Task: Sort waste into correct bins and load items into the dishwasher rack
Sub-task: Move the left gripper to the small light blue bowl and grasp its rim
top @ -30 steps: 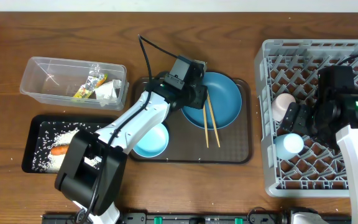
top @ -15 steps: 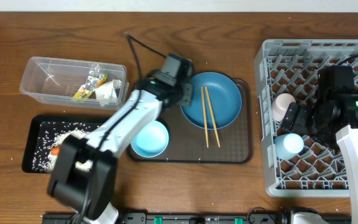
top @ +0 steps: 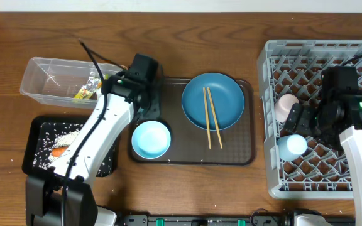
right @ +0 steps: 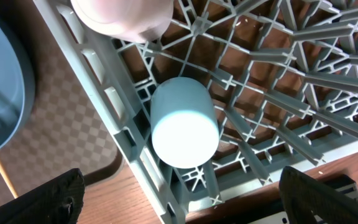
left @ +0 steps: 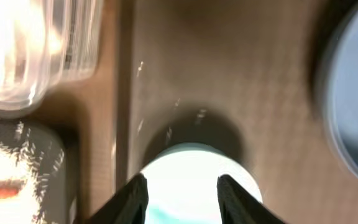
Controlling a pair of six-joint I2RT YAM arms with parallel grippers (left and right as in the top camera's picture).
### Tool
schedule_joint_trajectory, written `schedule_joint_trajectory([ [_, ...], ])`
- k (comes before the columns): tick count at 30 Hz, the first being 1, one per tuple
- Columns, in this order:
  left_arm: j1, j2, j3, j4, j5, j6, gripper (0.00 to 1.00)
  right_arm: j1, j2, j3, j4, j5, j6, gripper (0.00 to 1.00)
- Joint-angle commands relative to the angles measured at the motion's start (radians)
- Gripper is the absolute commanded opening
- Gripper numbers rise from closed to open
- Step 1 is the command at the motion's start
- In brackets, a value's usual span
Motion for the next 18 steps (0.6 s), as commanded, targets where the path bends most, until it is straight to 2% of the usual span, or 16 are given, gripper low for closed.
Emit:
schedule_joint_trajectory([
  [1, 0.005, -0.001, 0.002, -0.064, -0.021, -0.029, 0.40, -0.002, -0.002, 0.016, 0.000, 0.010, 0.002, 0.99],
  [8, 0.005, -0.001, -0.072, -0.095, -0.022, -0.106, 0.40, -0.002, -0.002, 0.016, 0.000, 0.010, 0.002, 0.99],
  [18, 0.005, -0.001, -0.251, 0.019, -0.023, -0.156, 0.40, -0.002, -0.002, 0.016, 0.000, 0.010, 0.002, 0.99],
])
